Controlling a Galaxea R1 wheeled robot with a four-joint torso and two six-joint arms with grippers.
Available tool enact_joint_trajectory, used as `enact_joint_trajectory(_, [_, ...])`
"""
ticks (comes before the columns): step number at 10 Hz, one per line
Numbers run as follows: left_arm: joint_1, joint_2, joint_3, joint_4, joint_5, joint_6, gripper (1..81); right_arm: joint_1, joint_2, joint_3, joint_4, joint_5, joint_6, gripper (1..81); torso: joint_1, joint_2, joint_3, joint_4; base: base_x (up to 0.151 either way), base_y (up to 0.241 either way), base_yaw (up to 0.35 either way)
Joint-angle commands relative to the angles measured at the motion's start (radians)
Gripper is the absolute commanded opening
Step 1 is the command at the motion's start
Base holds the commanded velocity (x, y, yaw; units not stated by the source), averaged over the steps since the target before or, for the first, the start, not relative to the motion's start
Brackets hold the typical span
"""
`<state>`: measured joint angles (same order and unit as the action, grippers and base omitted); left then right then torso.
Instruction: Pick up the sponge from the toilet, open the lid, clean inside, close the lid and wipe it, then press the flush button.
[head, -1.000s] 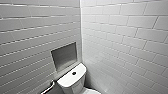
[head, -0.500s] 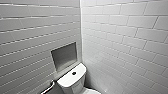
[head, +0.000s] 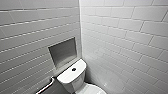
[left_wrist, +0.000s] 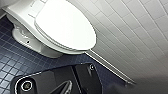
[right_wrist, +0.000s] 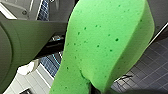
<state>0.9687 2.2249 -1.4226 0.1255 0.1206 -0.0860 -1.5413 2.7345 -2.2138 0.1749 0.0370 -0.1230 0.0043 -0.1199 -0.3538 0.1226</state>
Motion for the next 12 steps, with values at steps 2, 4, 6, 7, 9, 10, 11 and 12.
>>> enact_joint_trajectory(2, [-0.262, -0.085, 0.166, -0.023, 0.04, -0.092, 81.1, 0.02, -0.011, 0.025, 0.005, -0.071, -0.001, 1.0, 0.0, 0.0, -0.11, 0.0, 0.0, 0.0, 0.0])
enact_joint_trajectory(4, [-0.339, -0.077, 0.177, -0.056, 0.098, -0.101, 81.1, 0.022, -0.01, 0.026, 0.003, -0.071, -0.001, 1.0, 0.001, 0.001, -0.176, 0.0, 0.0, 0.0, 0.0])
enact_joint_trajectory(6, [-0.424, -0.045, 0.152, -0.096, 0.132, -0.101, 81.1, 0.022, -0.01, 0.027, 0.002, -0.071, -0.001, 1.0, 0.001, 0.002, -0.233, 0.0, 0.0, 0.0, 0.0])
enact_joint_trajectory(7, [-0.484, -0.034, 0.146, -0.134, 0.169, -0.101, 81.1, 0.022, -0.01, 0.027, 0.002, -0.071, -0.001, 1.0, 0.001, 0.002, -0.188, 0.0, 0.0, 0.0, 0.0])
enact_joint_trajectory(9, [-0.59, -0.005, 0.128, -0.188, 0.221, -0.101, 81.1, 0.013, -0.017, 0.027, 0.002, -0.066, -0.001, 1.0, 0.002, 0.002, -0.214, 0.0, 0.0, 0.0, 0.0])
enact_joint_trajectory(10, [-0.623, 0.015, 0.105, -0.214, 0.232, -0.101, 81.1, -0.007, -0.017, 0.028, 0.002, -0.056, -0.001, 1.0, 0.002, 0.003, -0.219, 0.0, 0.0, 0.0, 0.0])
enact_joint_trajectory(11, [-0.653, 0.036, 0.076, -0.234, 0.232, -0.101, 81.1, -0.041, -0.011, 0.031, 0.008, -0.028, -0.001, 1.0, 0.002, 0.003, -0.217, 0.0, 0.0, 0.0, 0.0])
enact_joint_trajectory(12, [-0.685, 0.065, 0.048, -0.259, 0.235, -0.101, 81.1, -0.081, 0.003, 0.036, 0.0, 0.003, -0.004, 1.0, 0.002, 0.003, -0.217, 0.0, 0.0, 0.0, 0.0])
